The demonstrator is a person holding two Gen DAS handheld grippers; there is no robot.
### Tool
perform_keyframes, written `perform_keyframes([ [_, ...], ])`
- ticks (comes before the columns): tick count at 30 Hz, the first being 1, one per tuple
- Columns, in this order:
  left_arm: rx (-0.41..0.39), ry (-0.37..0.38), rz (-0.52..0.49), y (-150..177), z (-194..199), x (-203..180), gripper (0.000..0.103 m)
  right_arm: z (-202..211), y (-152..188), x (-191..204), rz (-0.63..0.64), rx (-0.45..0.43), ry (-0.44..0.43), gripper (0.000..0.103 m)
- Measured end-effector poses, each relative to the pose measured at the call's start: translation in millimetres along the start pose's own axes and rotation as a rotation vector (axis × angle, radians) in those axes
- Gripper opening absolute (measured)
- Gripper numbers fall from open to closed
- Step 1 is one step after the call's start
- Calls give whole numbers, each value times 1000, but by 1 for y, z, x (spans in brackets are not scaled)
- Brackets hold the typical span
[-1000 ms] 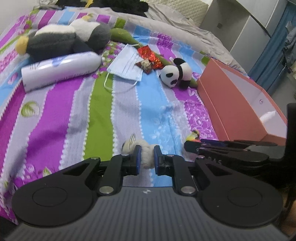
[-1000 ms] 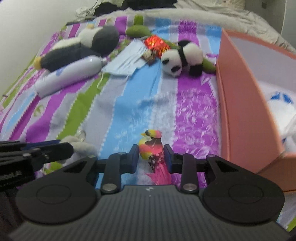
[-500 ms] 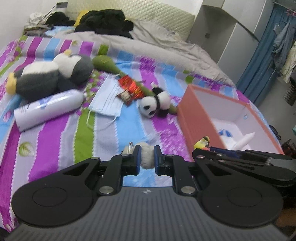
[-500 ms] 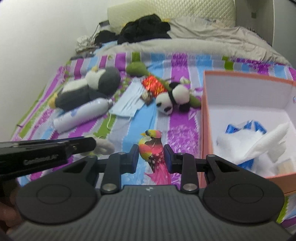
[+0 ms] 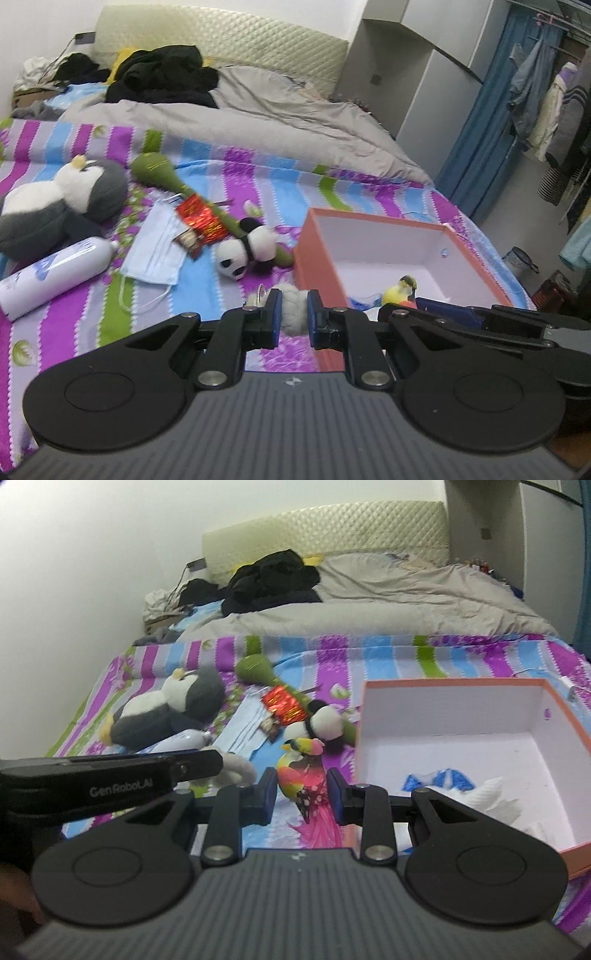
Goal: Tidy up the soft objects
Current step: 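Carry the fluffy ring in left tool and pink bird in right tool over the box, then open left tool to drop the ring while right tool releases the pink bird into the box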
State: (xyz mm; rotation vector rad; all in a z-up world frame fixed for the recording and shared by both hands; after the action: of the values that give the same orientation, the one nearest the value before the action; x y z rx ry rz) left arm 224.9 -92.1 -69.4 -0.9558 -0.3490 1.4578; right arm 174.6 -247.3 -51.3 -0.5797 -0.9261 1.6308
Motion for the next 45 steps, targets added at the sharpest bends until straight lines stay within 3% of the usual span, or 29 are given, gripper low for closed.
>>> perform_keyframes([
  [17,81,146,-123,-2,-50,-102,17,35,17,-97,-127,8,178,33],
  [35,268,132,-202,1,-193,-144,18,-43,38,-199,-272,137,254,34],
  [38,282,129,-220,1,-205,-145,38,-54,41,-207,-283,162,262,36],
  [39,280,124,-225,2,-207,-145,49,-57,42,-208,-281,175,268,43],
  [40,275,119,-229,1,-208,-146,52,-60,43,-209,-279,186,274,53],
  [41,271,120,-232,2,-209,-147,53,-60,44,-210,-283,185,273,55],
  [45,267,127,-217,3,-207,-146,53,-55,46,-209,-287,177,271,57],
])
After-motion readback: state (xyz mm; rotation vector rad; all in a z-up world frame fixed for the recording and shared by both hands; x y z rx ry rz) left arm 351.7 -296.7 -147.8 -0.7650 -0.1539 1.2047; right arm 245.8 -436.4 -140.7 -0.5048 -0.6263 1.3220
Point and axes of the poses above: each gripper's, at about its wrist camera, not at the fingertips, and z roughly against the way its jaws point, x to its left, y to its underside, the point moved 4 cm from there along -z, roughly the way its jaws point, and after that the axes turned 7 degrees about z, right-handed, at the moved point
